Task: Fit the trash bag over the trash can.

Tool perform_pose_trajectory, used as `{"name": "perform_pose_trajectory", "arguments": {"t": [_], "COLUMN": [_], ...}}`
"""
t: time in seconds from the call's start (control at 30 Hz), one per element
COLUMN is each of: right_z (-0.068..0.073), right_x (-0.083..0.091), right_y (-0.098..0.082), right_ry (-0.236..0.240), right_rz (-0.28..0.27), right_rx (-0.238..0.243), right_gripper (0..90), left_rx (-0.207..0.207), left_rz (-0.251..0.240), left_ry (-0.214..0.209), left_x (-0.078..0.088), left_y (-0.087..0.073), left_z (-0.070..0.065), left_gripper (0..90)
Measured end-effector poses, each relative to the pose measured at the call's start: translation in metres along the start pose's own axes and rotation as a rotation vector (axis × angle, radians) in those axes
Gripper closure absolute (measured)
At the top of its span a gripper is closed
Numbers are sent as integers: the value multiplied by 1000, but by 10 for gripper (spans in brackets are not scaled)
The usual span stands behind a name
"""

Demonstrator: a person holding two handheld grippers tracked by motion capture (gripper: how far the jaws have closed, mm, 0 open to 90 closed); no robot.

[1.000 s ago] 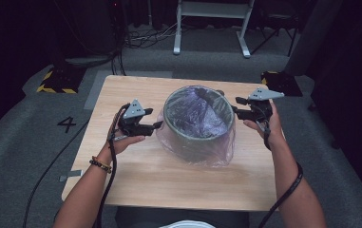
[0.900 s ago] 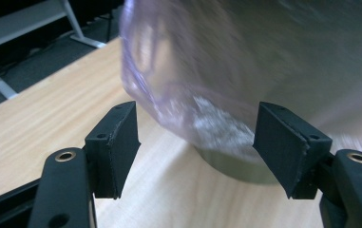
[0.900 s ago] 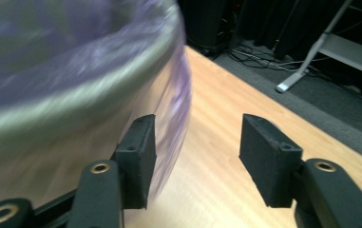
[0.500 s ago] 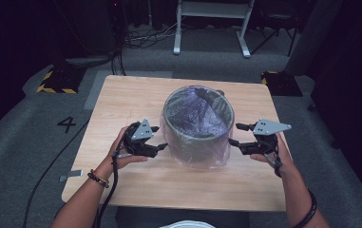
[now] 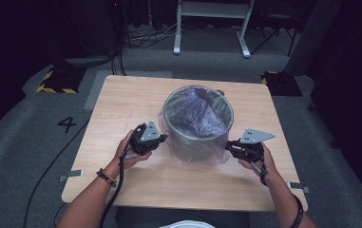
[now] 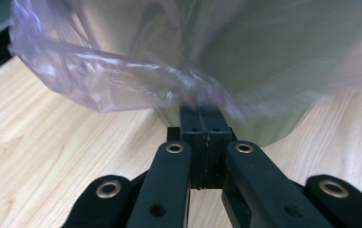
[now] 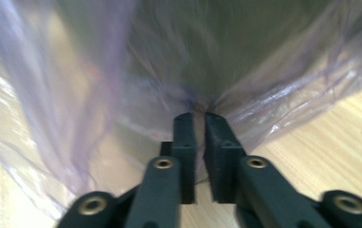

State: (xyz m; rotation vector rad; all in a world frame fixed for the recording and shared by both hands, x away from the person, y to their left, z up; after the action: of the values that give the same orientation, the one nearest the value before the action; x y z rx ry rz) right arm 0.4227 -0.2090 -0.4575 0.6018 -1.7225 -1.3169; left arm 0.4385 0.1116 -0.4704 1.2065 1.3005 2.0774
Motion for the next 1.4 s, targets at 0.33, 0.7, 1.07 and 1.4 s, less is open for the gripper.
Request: {"name": "perform_pose_trajectory", "arguments": {"t": [0.33,0.7,1.07,1.4], "right_z": [-19,-20,-32,-38], "right_x": [7,40,61,65], "right_y": [-25,5,48,84], "right_ry": [-66,-115,-151,-171], "right_rz": [20,-70,-142,-191], "right_rx": [-96,-73,-53,-30], "right_gripper": [804,447,267,280], "left_rx": [86,177,209,195], "left_rz": [25,73,135,136], "left_ry": [49,15,1,-15], "left_x": [8,42,50,47], "left_y": [-19,-53,-79,-85], "left_z": [6,-6,-13,-18], "left_gripper": [535,182,168,167]}}
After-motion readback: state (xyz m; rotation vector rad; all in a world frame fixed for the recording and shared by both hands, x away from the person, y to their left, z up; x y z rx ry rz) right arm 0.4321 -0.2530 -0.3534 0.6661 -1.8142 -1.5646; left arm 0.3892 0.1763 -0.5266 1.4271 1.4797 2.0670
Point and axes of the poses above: each handheld gripper's, and its own axes: x roughly backward along the jaws, y roughly out of its top, z roughly to its left, the point moved 4 cm from there along -x, roughly forward along the jaws, and after that the axes turned 9 degrees about -z, right-handed, at the moved point
